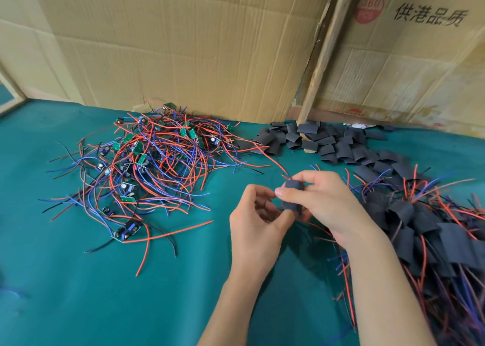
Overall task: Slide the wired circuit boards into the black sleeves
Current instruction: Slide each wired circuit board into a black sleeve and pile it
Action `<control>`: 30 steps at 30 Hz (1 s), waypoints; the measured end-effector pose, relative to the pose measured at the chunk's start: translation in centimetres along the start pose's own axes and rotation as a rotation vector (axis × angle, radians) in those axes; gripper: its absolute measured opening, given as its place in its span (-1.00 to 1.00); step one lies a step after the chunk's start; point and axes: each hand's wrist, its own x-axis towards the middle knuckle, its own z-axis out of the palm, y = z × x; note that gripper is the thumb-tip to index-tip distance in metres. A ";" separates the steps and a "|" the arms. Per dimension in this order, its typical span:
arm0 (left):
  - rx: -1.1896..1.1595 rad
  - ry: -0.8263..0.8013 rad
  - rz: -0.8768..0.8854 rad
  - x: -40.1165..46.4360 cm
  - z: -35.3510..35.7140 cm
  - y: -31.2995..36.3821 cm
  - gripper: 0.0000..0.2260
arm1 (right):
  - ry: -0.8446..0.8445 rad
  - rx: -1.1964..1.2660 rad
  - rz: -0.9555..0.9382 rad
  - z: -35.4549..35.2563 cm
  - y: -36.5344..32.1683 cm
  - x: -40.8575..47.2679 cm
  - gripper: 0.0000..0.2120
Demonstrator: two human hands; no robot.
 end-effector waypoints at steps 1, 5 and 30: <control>-0.029 -0.037 -0.011 0.0 0.0 0.1 -0.75 | -0.011 0.008 -0.015 -0.4 -0.2 -0.2 -0.87; -0.079 -0.129 -0.049 -0.3 0.0 0.8 -0.74 | 0.137 -0.057 -0.091 -5.3 -1.8 -2.7 -0.87; 0.203 0.086 0.084 0.1 -0.5 0.4 -0.81 | -0.169 -0.754 -0.266 12.4 -6.5 9.1 -0.80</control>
